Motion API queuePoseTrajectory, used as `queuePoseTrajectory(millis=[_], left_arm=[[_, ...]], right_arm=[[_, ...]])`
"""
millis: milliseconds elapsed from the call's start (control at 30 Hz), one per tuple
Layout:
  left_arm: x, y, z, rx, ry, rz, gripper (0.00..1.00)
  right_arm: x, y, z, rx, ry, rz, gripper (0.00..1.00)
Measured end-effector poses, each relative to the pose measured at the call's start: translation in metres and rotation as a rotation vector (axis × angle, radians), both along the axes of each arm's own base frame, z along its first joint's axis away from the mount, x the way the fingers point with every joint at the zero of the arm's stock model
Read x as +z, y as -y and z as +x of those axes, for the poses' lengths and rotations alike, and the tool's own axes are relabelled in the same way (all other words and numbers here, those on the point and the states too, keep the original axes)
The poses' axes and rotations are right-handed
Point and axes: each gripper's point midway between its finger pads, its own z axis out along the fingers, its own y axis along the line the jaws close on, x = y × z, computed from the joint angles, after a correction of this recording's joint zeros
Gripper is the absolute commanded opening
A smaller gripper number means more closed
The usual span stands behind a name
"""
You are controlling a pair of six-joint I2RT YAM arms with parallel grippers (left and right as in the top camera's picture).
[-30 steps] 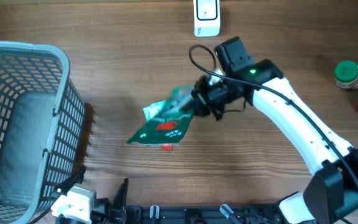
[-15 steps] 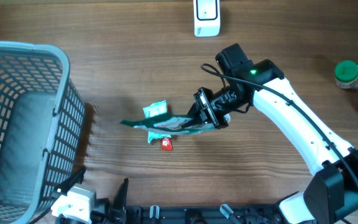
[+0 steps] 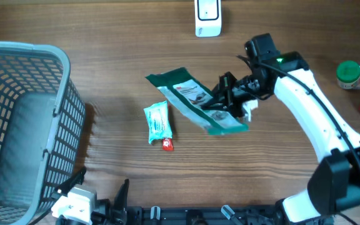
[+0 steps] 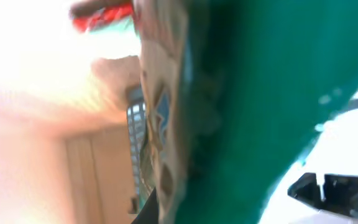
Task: Scan the item barcode
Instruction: 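Lift the glove pack and swing it rightward, flipping it over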
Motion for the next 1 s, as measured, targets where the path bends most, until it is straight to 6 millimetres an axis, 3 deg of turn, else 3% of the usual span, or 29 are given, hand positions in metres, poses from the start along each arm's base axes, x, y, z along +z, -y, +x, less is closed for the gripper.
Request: queuePoseTrajectory(millis=[167,233,300,367,467,867,1000], left_arm=[[0.0,0.0,0.0,0.0,0.0,0.0,1.0],[0.0,0.0,0.0,0.0,0.0,0.0,1.0],[0.0,0.0,0.0,0.0,0.0,0.0,1.0],[0.0,0.0,0.0,0.0,0.0,0.0,1.0],[0.0,0.0,0.0,0.0,0.0,0.0,1.0],[0.0,0.0,0.0,0.0,0.0,0.0,1.0],[0.0,0.0,0.0,0.0,0.0,0.0,1.0]], right_arm=[[-0.019,0.004,-0.015,-0.016,-0.251,0.019,0.05],[-0.019,0.007,-0.031,-0.037,-0.431,0.019,0.05],[-0.019,0.009,-0.03,-0.042,-0.436,0.023,0.05],[-0.011,0.02,-0.039,-0.085,-0.568,0.017,0.05],[-0.009,0.028,-0.037,-0.112,-0.592,0.023,0.05],[-0.008,0.029,-0.041,-0.087,-0.58,0.03,0.04],[-0.011,0.029,-0.039,-0.023,-0.458,0.055,0.04]])
